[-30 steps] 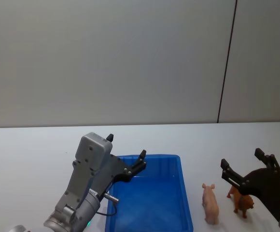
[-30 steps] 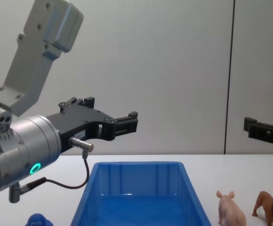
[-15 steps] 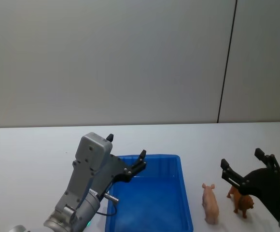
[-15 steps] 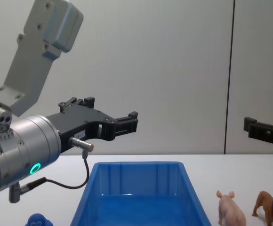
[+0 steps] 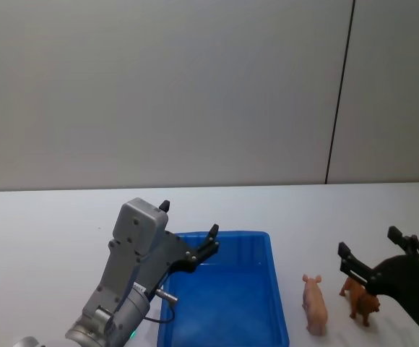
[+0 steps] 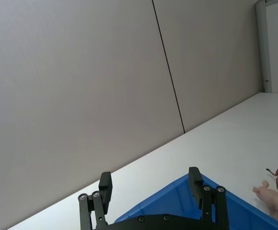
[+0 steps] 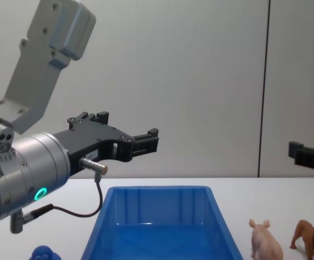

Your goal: Pick up the two dolls from the table and place them into the box.

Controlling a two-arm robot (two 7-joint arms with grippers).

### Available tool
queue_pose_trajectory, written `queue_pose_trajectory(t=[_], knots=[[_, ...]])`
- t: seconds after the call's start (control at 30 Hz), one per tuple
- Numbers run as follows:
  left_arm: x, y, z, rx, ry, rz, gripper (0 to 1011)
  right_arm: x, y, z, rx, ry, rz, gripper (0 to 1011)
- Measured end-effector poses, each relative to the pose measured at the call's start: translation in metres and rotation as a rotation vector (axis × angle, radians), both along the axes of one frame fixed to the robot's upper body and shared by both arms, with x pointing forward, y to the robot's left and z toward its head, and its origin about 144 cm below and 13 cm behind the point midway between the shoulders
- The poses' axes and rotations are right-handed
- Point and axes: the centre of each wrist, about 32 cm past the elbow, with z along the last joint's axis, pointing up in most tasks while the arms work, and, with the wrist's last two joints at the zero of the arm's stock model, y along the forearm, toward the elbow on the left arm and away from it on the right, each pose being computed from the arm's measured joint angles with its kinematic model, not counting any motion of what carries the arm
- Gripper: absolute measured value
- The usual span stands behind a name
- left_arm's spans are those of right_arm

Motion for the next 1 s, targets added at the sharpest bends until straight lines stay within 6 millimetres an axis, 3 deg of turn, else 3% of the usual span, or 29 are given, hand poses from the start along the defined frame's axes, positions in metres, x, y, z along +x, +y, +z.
queue_pose_trajectory(t=[0.53,1.0], knots=[[0.0,0.0,0.0,0.0,0.0,0.0,1002,0.001,-0.032,-0.014,-0.048,0.156,0.021,1001],[0.0,0.0,0.0,0.0,0.0,0.0,1002,0.009,-0.04,-0.03,-0.076,0.268,0.036,1001]])
